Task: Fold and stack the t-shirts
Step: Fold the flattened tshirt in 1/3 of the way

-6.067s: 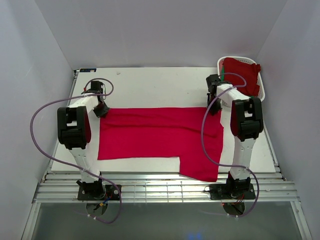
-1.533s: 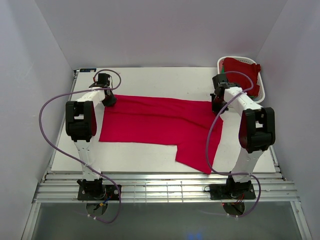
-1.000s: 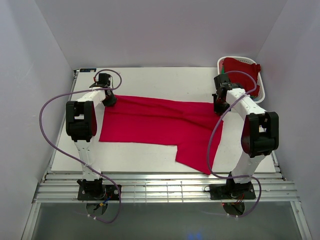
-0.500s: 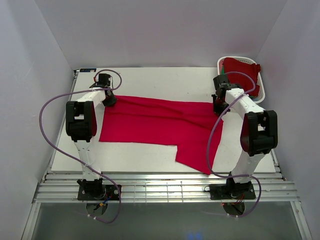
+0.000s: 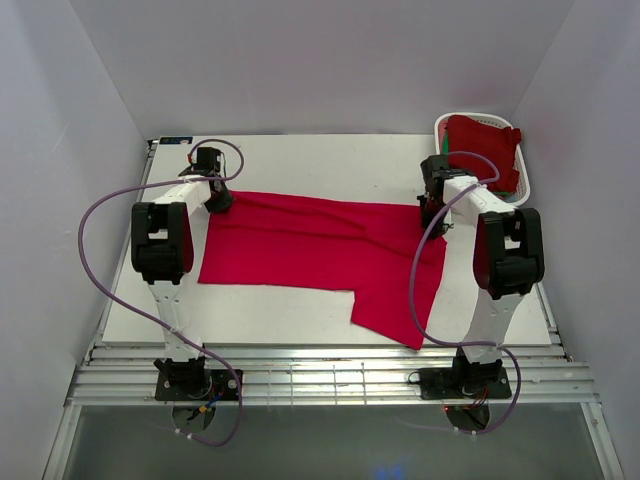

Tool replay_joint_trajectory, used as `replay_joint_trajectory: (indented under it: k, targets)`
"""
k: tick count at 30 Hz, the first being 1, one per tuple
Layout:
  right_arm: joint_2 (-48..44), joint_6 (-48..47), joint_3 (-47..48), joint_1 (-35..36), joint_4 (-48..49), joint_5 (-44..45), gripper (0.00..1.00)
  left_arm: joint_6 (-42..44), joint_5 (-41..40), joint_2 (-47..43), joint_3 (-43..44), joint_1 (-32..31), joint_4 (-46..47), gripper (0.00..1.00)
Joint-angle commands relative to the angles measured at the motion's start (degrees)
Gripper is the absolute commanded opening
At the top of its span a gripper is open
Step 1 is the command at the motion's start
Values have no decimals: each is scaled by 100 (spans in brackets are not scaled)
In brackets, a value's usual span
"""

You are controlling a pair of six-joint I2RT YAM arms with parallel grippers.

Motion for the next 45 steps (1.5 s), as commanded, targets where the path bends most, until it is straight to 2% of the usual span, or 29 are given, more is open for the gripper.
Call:
replay_joint_trajectory:
  k: [1, 8, 15, 24, 34, 45]
  targets:
    - [22, -8, 272, 2, 86, -43, 20, 49, 41, -163, -163, 20, -231, 24]
    - [-66, -104, 474, 2, -63, 263, 12, 102, 58, -137, -172, 29, -231, 24]
    - [-557, -113, 677, 2, -353, 229, 11, 119, 84, -146, -207, 20, -232, 24]
    - [-1234, -17, 106, 221, -932, -271, 12, 102, 181, -146, -216, 20, -223, 24]
    - [-1534, 625, -632, 1055, -1478, -430, 13, 110, 251, -242, -242, 20, -232, 24]
    - [-1797, 1336, -1151, 1583, -2057, 71, 13, 189, 32, -523, -225, 20, -442, 24]
